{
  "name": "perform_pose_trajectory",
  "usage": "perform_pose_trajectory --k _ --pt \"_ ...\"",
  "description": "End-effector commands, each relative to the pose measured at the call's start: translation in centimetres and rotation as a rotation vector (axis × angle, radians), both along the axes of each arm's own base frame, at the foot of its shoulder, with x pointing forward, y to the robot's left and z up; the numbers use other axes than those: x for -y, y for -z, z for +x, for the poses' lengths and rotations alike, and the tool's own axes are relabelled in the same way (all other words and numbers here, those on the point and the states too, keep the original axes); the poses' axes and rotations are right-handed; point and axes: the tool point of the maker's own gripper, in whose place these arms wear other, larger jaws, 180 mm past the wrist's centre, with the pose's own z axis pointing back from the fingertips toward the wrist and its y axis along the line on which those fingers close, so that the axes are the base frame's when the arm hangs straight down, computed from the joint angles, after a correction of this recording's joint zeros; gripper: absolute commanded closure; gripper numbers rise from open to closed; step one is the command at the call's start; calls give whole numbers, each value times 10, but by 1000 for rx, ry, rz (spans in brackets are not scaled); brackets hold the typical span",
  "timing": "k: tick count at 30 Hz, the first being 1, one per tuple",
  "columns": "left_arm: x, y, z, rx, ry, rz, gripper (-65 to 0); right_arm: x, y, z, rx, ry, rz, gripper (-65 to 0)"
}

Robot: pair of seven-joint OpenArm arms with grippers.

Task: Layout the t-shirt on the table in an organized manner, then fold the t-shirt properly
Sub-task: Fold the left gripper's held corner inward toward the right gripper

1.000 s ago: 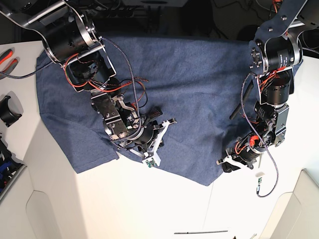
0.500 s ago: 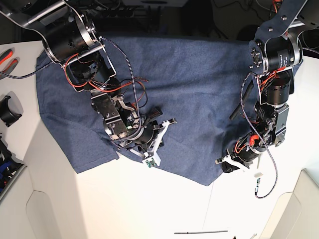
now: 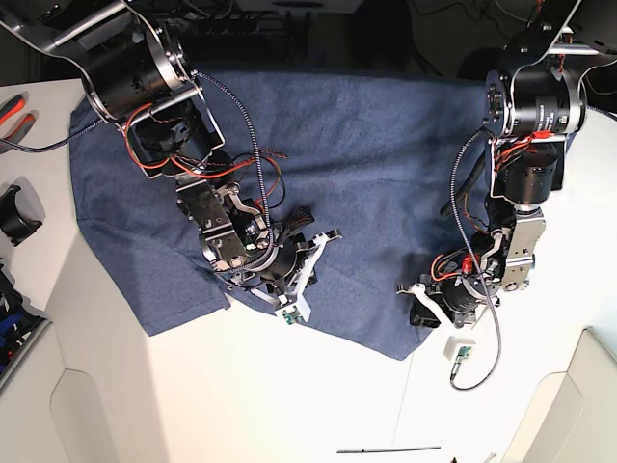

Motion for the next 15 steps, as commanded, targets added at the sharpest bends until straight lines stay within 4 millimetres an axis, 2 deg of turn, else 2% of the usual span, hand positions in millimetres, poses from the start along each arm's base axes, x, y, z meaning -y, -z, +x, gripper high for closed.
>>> perform_pose_trajectory --k 1,6,8,11,15 --pt "-3 -25 20 79 -15 6 -203 9 11 -10 -63 -11 -62 0" --pt "-9 -21 20 76 -26 88 -197 9 11 -10 -63 -10 -61 0" --pt "-13 -19 20 72 -34 121 -138 9 11 -10 -63 -11 -61 0" --pt "-13 -17 18 61 -31 127 0 9 11 -10 -63 -11 -61 0" --pt "-12 -18 19 71 -30 124 0 9 11 -10 -63 -11 -61 0"
